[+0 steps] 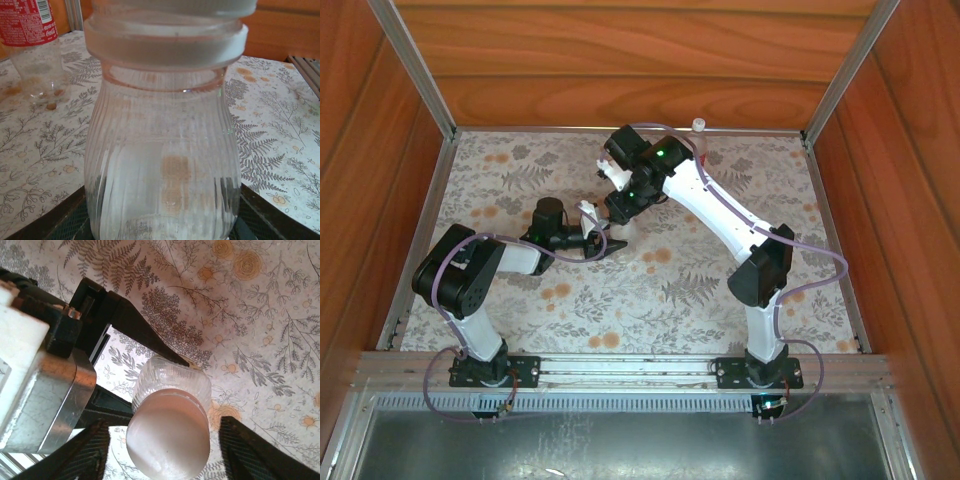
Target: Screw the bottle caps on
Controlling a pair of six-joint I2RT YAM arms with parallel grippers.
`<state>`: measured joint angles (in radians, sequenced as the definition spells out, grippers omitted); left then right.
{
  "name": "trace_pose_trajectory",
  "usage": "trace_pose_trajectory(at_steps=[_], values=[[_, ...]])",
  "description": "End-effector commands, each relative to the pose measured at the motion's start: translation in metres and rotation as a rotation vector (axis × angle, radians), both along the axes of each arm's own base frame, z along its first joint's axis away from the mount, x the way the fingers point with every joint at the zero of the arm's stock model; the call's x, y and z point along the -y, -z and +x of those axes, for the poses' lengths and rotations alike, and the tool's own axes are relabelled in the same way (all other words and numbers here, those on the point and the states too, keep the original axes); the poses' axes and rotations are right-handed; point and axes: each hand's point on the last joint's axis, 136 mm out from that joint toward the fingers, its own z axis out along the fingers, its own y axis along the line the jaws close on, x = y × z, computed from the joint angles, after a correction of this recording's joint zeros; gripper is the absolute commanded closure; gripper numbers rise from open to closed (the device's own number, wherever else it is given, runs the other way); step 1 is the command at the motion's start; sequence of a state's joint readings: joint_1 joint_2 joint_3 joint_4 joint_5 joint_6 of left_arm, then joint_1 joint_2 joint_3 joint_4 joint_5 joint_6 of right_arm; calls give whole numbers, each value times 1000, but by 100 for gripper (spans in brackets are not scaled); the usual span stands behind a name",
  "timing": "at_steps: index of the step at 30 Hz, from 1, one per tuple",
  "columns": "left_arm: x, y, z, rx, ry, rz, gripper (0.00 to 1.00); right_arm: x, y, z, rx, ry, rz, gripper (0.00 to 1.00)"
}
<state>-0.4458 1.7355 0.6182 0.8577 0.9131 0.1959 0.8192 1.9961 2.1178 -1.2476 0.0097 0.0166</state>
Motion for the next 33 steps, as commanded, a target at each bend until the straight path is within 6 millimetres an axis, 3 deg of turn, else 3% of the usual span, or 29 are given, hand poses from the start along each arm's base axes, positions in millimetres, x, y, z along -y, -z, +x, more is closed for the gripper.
trace_pose_trajectory(at_steps=[1, 5, 10, 16, 20, 24, 33], values=[[3, 4, -4, -37, 21, -1, 39, 0, -11, 0, 25, 12, 26, 30], [3, 4, -4, -38, 21, -1, 39, -1, -15, 1, 37, 21, 49, 22], [2, 5, -5, -41, 20, 0, 39, -1, -25, 6, 66, 51, 92, 22], [2, 5, -4, -42, 19, 1, 39, 3, -33, 9, 50, 95, 169, 31], [2, 6, -4, -42, 19, 1, 39, 11, -23, 12, 31, 122, 151, 49], [3, 6, -4, -43, 24, -1, 39, 15, -12, 13, 13, 134, 139, 59], [2, 6, -4, -47, 24, -1, 39, 20, 9, 13, -22, 141, 102, 69]])
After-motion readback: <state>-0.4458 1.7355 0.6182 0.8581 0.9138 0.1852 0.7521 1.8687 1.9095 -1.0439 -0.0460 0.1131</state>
